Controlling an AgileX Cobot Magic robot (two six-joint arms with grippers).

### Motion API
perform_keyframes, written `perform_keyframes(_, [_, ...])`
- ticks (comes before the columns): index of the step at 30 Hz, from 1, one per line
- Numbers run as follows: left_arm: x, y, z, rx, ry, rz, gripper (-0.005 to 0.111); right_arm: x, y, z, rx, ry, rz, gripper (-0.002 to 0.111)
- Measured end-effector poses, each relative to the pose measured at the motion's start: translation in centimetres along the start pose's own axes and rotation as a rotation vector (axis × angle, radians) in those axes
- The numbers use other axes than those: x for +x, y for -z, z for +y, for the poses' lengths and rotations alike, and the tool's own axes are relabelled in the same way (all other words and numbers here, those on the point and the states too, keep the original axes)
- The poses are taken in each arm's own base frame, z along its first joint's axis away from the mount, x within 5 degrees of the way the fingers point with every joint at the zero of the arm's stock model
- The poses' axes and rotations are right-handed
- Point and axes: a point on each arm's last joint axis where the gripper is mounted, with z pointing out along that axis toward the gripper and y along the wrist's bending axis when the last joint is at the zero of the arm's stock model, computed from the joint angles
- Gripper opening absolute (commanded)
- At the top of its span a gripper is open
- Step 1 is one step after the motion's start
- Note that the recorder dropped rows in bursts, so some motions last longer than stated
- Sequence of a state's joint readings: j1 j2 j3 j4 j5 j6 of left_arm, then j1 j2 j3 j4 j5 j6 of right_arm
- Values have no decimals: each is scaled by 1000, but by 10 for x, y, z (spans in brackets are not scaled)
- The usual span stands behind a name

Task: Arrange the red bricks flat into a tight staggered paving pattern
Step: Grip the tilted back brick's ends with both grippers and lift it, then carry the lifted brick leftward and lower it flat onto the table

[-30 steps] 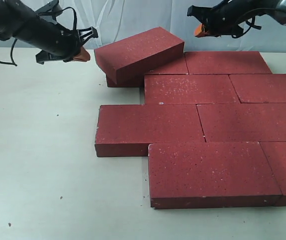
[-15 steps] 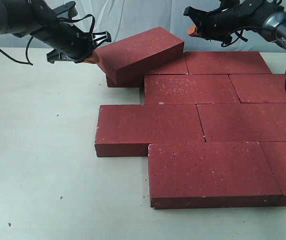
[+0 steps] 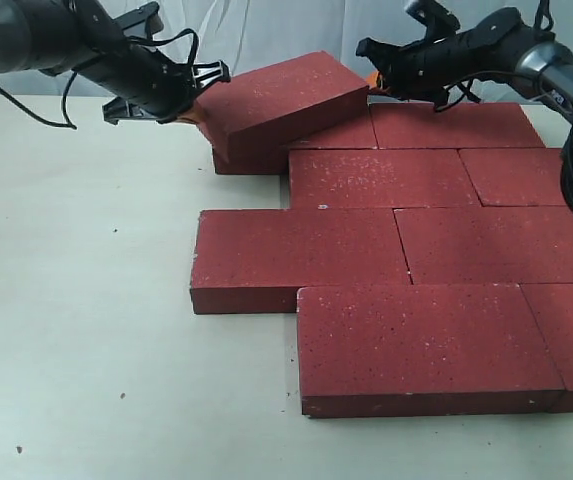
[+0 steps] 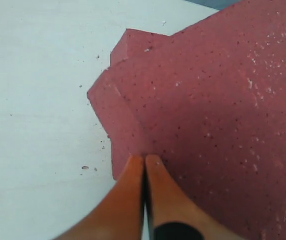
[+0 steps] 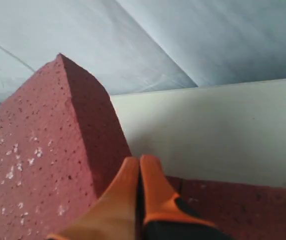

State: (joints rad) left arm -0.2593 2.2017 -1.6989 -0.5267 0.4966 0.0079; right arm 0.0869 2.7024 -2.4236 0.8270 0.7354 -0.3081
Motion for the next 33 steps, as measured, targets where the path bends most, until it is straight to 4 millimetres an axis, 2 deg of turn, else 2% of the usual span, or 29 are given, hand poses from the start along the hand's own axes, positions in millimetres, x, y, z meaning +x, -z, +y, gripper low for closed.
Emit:
perform_keyframes(2, [0,0,2,-3,1,6,0,-1,4,3,-7,12,21,-1])
perform_keyframes(4, [-3,3,9,-10,13,19,0,-7,14,14,-24,49,35,-1])
perform_keyframes(8, [-6,12,13,-11,14,61,0,-24,50,48,-70,130,64,-1])
perform_keyframes(13, [-14,33,17,-12,-1,81,0,-25,66,71,-73,201,124,-1])
perform_keyframes(16, [-20,49,26,-26,-33,105,0,-23,73,97,-98,247,139,-1])
perform_keyframes(19, [-23,59,32,-36,-57,125,0,-18,74,113,-106,285,163,-1])
perform_keyframes(26, [-33,89,57,-70,-73,123,0,2,65,138,-118,330,261,-1])
perform_keyframes(33, [-27,105,83,-91,-54,151,0,19,63,166,-144,362,337,-1])
